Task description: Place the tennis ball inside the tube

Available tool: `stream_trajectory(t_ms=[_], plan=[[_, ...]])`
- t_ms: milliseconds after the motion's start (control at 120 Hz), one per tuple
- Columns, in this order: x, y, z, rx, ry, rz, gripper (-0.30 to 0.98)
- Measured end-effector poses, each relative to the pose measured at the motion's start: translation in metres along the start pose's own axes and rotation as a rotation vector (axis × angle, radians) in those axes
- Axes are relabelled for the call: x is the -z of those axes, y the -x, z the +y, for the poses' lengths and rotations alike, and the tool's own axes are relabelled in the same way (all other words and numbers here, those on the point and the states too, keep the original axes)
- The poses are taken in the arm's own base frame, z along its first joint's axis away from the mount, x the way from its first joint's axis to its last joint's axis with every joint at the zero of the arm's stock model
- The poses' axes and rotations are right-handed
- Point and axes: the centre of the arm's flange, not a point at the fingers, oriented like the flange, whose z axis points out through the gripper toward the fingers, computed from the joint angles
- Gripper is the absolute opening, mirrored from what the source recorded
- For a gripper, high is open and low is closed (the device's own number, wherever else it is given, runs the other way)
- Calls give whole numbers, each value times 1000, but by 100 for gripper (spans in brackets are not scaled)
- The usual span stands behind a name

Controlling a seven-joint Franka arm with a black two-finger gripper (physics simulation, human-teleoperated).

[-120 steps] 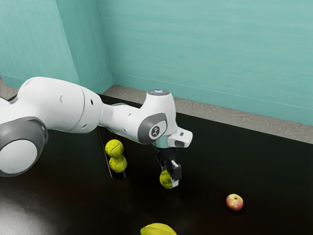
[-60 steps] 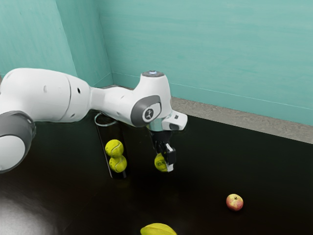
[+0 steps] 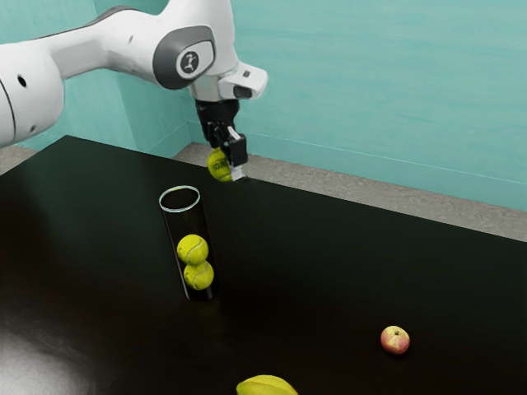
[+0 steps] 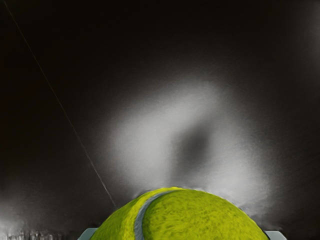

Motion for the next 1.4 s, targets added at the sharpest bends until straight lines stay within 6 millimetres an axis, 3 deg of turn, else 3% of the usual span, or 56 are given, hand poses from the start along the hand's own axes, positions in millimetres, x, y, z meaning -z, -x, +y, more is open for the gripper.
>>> stream_trajectory(t_ms=[75,250,375,533,717,833,1050,1267,1367,1400], plan=[[11,13,-11,18,-13,-11,15],[7,37,-27,53,-6,-59,17],[22,57,-20,57,1,-51,18],[28,64,-9,54,5,-52,19],[19,76,-30,103,13,-73,20],[8,76,-41,126,10,-93,23],[7,66,-26,99,14,-98,47],[5,71,-35,118,19,-104,61],[11,71,-32,109,20,-93,64],[21,68,-31,105,15,-72,64]])
